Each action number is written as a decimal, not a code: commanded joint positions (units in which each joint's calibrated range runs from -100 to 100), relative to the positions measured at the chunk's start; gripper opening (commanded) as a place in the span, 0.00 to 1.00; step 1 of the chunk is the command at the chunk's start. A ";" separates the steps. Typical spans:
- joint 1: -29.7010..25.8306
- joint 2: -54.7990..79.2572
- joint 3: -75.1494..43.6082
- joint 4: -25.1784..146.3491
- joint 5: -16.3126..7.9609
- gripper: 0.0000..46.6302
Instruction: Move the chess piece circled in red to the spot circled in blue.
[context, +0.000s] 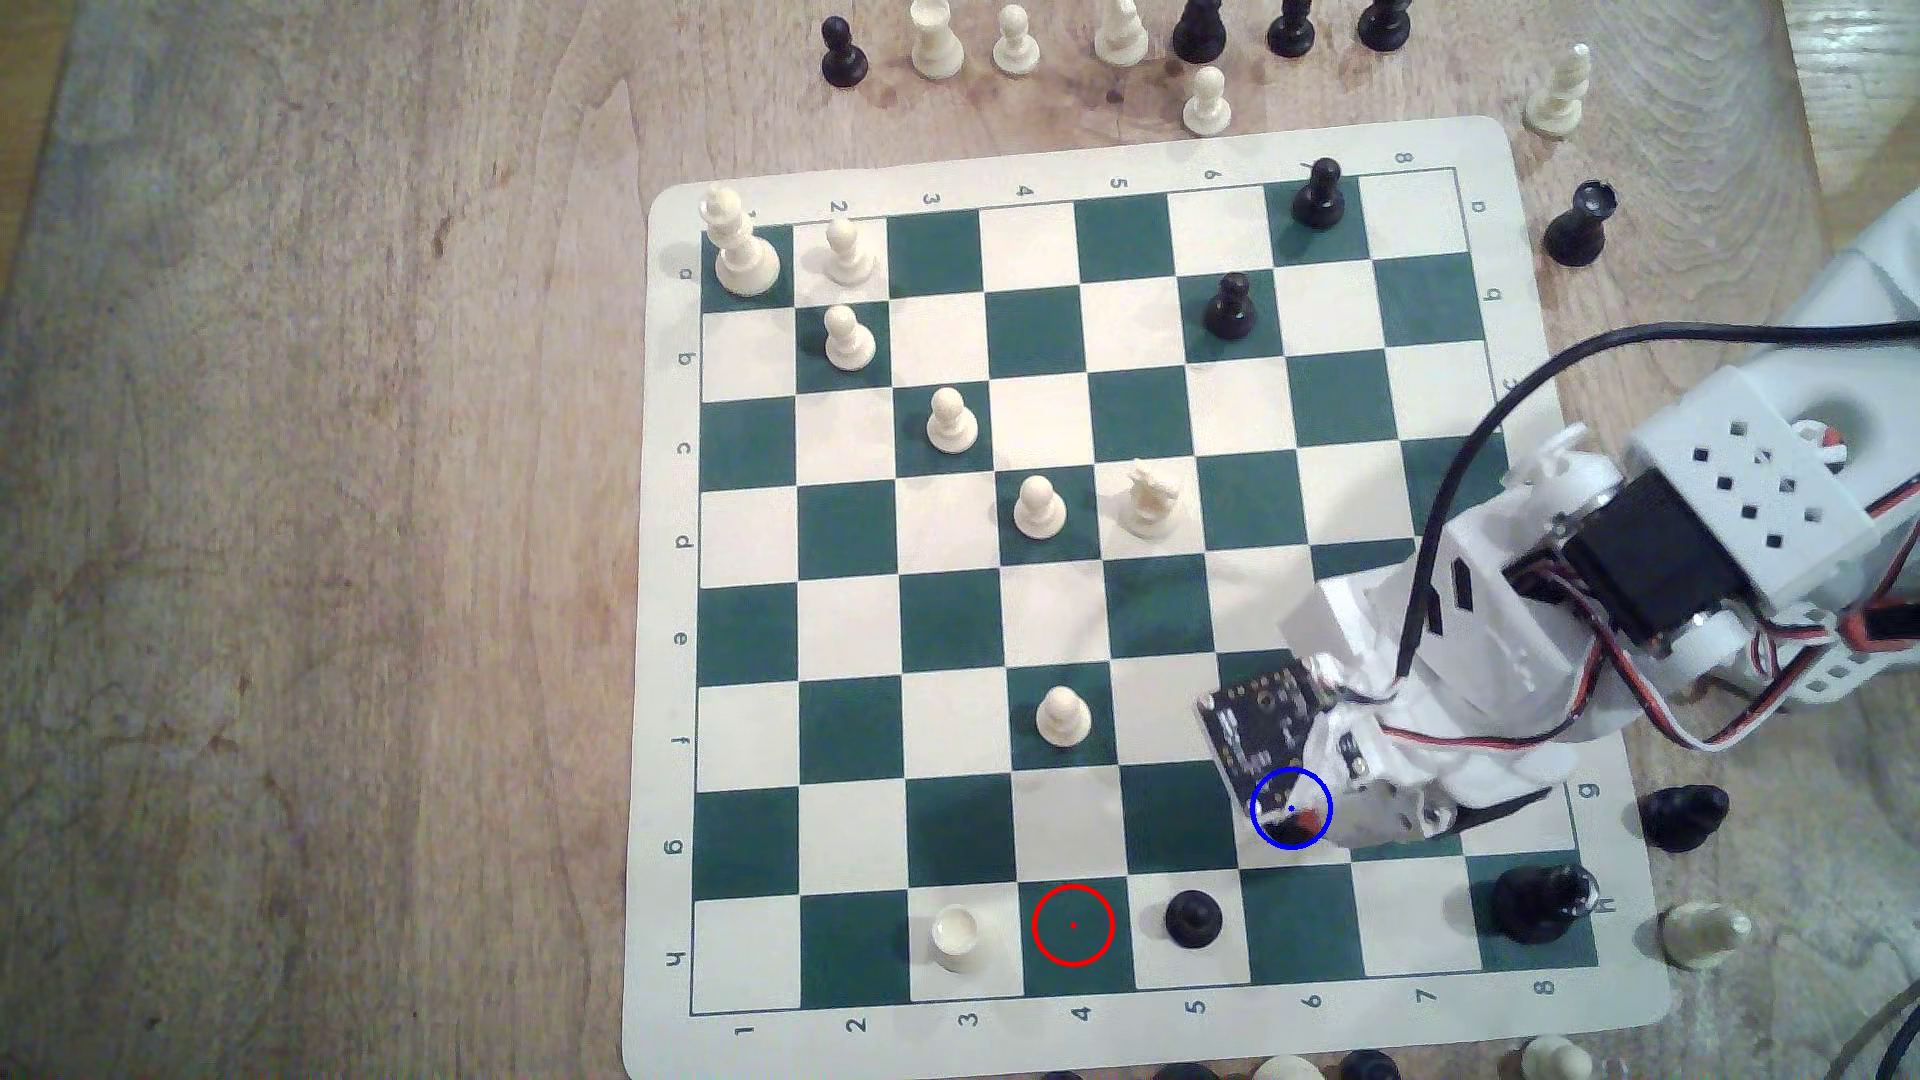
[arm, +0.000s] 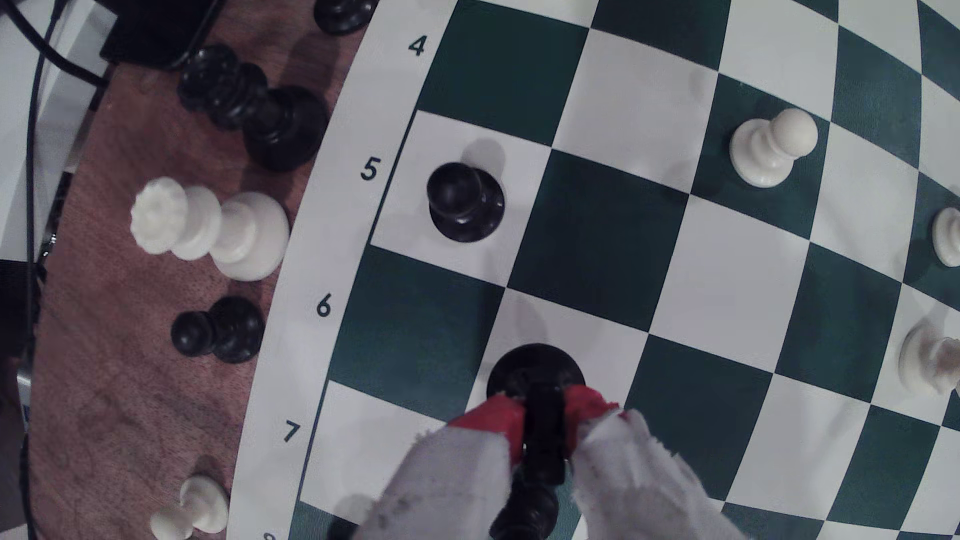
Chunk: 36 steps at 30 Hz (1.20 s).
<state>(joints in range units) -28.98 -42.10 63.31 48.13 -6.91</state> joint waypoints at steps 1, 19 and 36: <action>0.00 -0.68 -0.21 -1.61 0.00 0.01; 0.71 3.90 0.25 -3.90 0.54 0.01; 1.18 6.11 0.88 -5.38 0.73 0.01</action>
<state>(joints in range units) -28.02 -36.49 64.93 43.98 -6.47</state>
